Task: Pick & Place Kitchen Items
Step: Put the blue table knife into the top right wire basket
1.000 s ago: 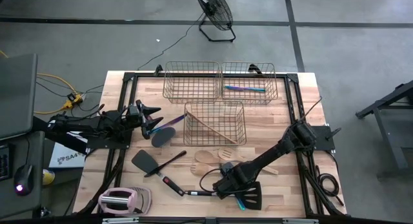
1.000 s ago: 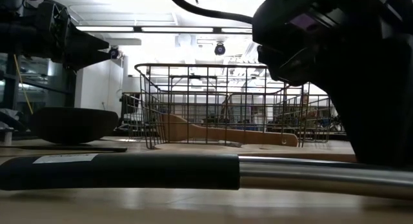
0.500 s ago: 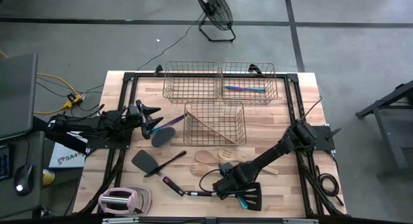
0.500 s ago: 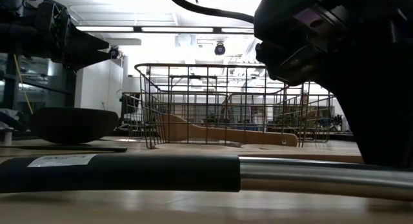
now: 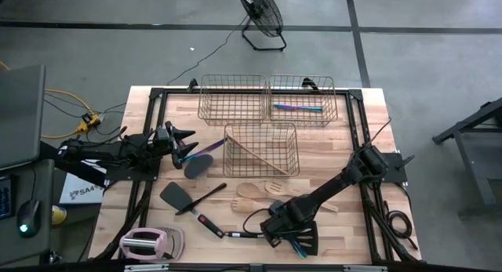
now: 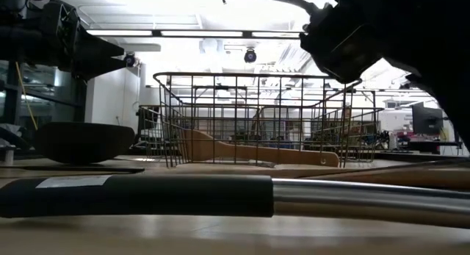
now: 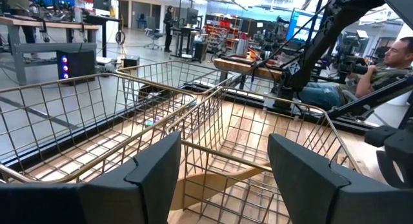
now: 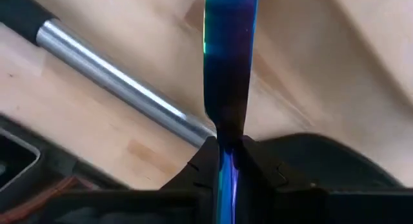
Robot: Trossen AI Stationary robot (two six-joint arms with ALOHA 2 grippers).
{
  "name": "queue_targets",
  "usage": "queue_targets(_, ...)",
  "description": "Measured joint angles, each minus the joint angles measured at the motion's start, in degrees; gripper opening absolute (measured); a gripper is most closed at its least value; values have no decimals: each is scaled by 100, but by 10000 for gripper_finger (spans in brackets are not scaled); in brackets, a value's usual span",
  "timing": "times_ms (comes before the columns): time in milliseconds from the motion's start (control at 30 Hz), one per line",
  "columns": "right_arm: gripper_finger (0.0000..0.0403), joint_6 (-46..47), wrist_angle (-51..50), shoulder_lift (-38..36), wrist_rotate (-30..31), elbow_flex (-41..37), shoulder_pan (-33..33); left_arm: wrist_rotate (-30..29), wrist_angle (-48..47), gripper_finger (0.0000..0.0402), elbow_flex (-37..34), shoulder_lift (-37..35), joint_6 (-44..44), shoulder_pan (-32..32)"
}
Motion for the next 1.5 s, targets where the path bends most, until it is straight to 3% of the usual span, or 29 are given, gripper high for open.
queue_targets(467,31,-199,-290,-350,-1018,2,44,1,-2,230,-2,1,-1,0)
queue_targets(667,31,-343,-250,-351,-1143,2,63,0,-2,230,-1,1,-1,0)
queue_targets(933,31,-554,307,-462,-367,2,60,1,0,230,-1,1,-2,0)
queue_targets(1300,31,-1267,1035,-813,1428,4,2,0,-1,230,-2,0,-2,0)
queue_targets(1500,31,-1745,1116,-1072,2002,4,-225,0,0,230,-2,1,-1,0)
